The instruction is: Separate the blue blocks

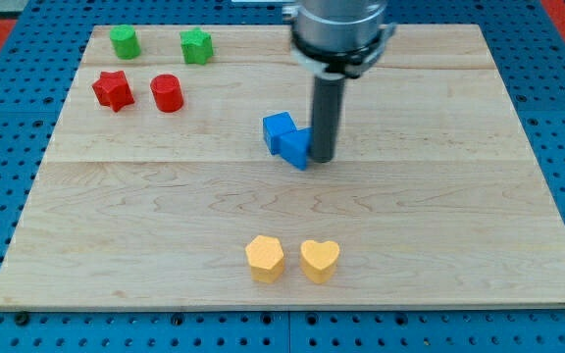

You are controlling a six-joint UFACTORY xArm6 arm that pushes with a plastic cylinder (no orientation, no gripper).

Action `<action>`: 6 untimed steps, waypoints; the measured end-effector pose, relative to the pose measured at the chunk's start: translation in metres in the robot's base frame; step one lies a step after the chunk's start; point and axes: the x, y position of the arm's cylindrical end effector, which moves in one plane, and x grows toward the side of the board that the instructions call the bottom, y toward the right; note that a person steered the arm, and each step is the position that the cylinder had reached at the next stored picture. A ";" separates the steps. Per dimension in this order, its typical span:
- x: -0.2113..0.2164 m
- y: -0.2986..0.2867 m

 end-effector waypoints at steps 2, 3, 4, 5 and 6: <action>-0.049 -0.080; -0.049 -0.065; -0.035 -0.065; -0.026 -0.076; -0.010 -0.100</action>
